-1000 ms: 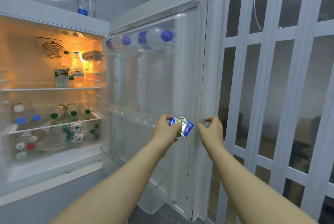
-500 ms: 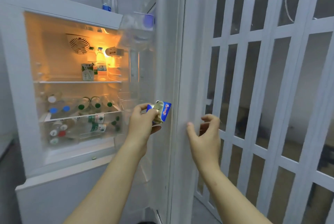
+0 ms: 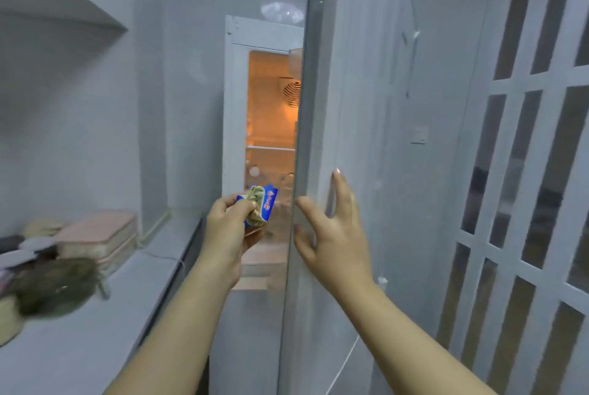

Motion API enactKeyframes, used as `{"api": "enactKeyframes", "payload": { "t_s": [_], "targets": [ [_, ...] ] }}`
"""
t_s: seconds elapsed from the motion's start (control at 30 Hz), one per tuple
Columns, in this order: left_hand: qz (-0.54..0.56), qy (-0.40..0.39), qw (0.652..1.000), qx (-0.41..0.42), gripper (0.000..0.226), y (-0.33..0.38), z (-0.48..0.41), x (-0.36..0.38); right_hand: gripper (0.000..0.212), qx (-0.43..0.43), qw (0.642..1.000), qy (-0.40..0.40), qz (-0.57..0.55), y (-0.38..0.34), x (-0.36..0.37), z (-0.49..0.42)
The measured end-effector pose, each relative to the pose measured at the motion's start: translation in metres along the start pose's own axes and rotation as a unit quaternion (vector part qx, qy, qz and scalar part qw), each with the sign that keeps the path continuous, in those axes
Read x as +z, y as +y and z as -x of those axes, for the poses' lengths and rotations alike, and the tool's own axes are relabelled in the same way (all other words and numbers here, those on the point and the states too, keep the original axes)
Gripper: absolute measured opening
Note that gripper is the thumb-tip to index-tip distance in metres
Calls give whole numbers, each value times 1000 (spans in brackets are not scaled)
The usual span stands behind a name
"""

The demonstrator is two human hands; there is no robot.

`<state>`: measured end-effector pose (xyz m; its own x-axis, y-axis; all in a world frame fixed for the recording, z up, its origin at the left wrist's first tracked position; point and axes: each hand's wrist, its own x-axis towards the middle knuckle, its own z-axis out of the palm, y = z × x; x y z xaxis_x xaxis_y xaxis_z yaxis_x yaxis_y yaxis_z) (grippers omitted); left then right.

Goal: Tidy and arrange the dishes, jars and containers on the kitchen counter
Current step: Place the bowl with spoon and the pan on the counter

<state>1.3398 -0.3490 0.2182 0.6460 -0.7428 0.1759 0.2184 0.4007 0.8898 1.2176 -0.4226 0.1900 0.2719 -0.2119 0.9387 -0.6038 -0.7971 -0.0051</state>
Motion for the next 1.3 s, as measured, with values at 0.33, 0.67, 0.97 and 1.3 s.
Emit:
{"api": "enactKeyframes", "payload": {
  "t_s": [0.33,0.67,0.97,1.3],
  "targets": [
    [-73,40,997,-6,14,3,-118,-94,35,30,996,-16,80,-62,143,-51],
    [-124,55,991,-20,12,-1,-187,-126,37,55,985,-78,145,-80,227,-83],
    [-84,78,993,-29,16,-10,-226,-110,44,-11,993,-43,110,-53,273,-92],
    [-42,183,982,-31,33,-35,-279,-113,75,-108,985,-97,94,16,338,-97]
  ]
}}
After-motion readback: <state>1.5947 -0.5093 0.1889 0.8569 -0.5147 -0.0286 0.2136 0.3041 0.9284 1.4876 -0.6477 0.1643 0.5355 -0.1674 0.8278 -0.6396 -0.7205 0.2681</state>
